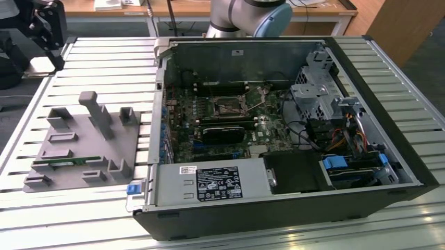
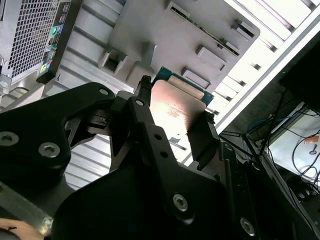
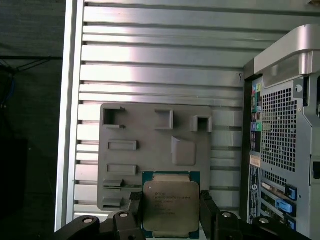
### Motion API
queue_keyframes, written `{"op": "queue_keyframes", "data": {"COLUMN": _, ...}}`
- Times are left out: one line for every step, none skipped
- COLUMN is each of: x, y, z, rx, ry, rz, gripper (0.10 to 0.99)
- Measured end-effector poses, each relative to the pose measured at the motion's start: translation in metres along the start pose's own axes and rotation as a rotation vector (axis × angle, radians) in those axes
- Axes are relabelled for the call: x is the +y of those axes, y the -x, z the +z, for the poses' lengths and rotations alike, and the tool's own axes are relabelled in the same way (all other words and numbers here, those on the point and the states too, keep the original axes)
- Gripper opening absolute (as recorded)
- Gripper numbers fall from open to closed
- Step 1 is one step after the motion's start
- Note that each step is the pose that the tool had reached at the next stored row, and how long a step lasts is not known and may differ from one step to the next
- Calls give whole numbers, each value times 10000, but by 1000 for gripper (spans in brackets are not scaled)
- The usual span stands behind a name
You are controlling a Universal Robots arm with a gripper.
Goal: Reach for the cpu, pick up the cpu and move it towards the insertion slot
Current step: 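Pick up the cpu and move it towards the insertion slot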
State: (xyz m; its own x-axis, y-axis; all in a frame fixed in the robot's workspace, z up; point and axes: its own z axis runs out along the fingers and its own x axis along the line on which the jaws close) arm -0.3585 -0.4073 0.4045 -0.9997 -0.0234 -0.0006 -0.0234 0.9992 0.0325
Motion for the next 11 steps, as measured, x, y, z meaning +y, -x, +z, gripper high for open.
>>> {"op": "queue_keyframes", "data": {"x": 0, "y": 10, "z": 0, "rx": 0, "ry": 0, "rz": 0, "gripper": 541}}
{"op": "queue_keyframes", "data": {"x": -1, "y": 21, "z": 0, "rx": 0, "ry": 0, "rz": 0, "gripper": 541}}
{"op": "queue_keyframes", "data": {"x": -1, "y": 31, "z": 0, "rx": 0, "ry": 0, "rz": 0, "gripper": 541}}
{"op": "queue_keyframes", "data": {"x": -1, "y": 40, "z": 0, "rx": -1, "ry": 0, "rz": 0, "gripper": 541}}
{"op": "queue_keyframes", "data": {"x": -1, "y": 50, "z": 0, "rx": 0, "ry": 0, "rz": 0, "gripper": 541}}
{"op": "queue_keyframes", "data": {"x": -1, "y": 59, "z": 0, "rx": 0, "ry": 0, "rz": 0, "gripper": 541}}
{"op": "queue_keyframes", "data": {"x": -1, "y": 68, "z": 0, "rx": -1, "ry": 0, "rz": 0, "gripper": 541}}
{"op": "queue_keyframes", "data": {"x": -2, "y": 77, "z": 0, "rx": -1, "ry": 0, "rz": -1, "gripper": 541}}
{"op": "queue_keyframes", "data": {"x": -2, "y": 85, "z": 0, "rx": 0, "ry": 0, "rz": 0, "gripper": 541}}
{"op": "queue_keyframes", "data": {"x": -2, "y": 94, "z": 0, "rx": 1, "ry": 0, "rz": 0, "gripper": 541}}
{"op": "queue_keyframes", "data": {"x": -2, "y": 103, "z": 0, "rx": -1, "ry": 0, "rz": -1, "gripper": 541}}
